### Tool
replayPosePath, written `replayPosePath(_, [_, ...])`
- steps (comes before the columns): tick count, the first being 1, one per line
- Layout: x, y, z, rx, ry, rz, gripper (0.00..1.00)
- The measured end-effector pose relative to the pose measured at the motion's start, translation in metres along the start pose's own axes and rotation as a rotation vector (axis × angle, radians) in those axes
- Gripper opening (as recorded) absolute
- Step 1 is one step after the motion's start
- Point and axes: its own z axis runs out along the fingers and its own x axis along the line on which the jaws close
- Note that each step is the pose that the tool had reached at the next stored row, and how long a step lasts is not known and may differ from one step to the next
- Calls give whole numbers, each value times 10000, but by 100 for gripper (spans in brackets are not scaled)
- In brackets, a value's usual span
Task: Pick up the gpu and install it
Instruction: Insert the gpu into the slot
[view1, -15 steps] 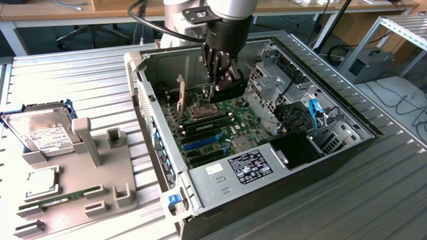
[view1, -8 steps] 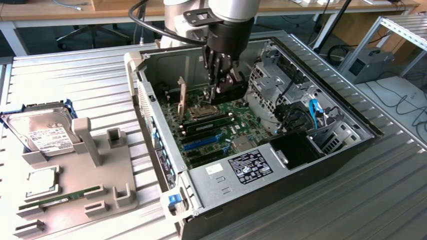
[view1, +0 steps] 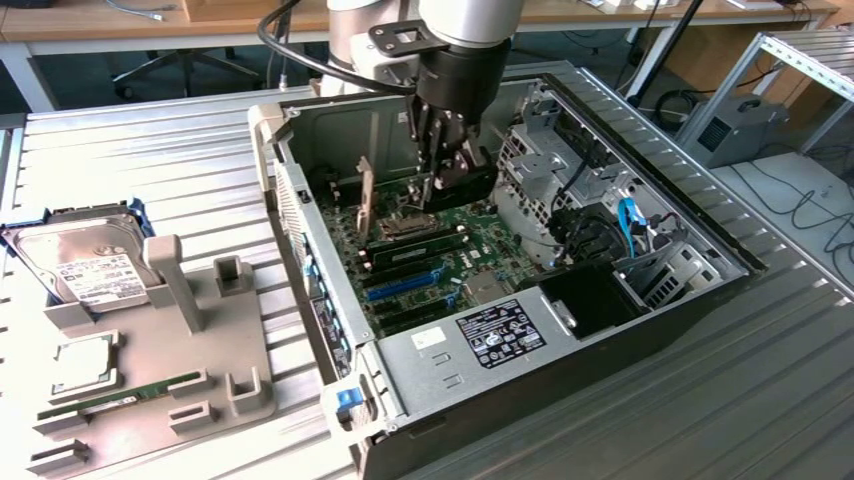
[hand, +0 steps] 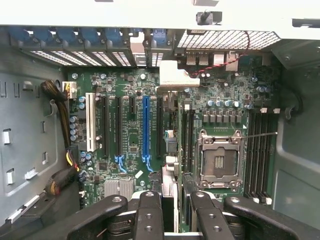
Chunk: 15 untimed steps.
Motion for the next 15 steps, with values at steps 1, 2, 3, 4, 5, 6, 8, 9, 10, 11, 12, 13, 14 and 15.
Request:
replayPosePath(1, [4, 0, 0, 0, 1, 0, 27])
replayPosePath(2, [8, 0, 1, 0, 0, 0, 27])
replayPosePath(3, [12, 0, 1, 0, 0, 0, 27])
replayPosePath(4, [16, 0, 1, 0, 1, -1, 27])
replayPosePath(5, [20, 0, 1, -1, 1, 0, 27])
replayPosePath(6, [24, 1, 2, 0, 1, 0, 27])
replayPosePath(8, [34, 1, 3, 0, -1, 0, 27])
replayPosePath(9, [39, 1, 3, 0, 0, 0, 27])
replayPosePath(10, [42, 1, 4, 0, 0, 0, 27])
replayPosePath(11, [46, 1, 4, 0, 0, 0, 27])
replayPosePath(12, [49, 1, 4, 0, 0, 0, 27])
replayPosePath(13, [52, 1, 5, 0, 0, 0, 27])
replayPosePath(14, [55, 1, 5, 0, 0, 0, 27])
replayPosePath(15, [58, 1, 5, 0, 1, 0, 27])
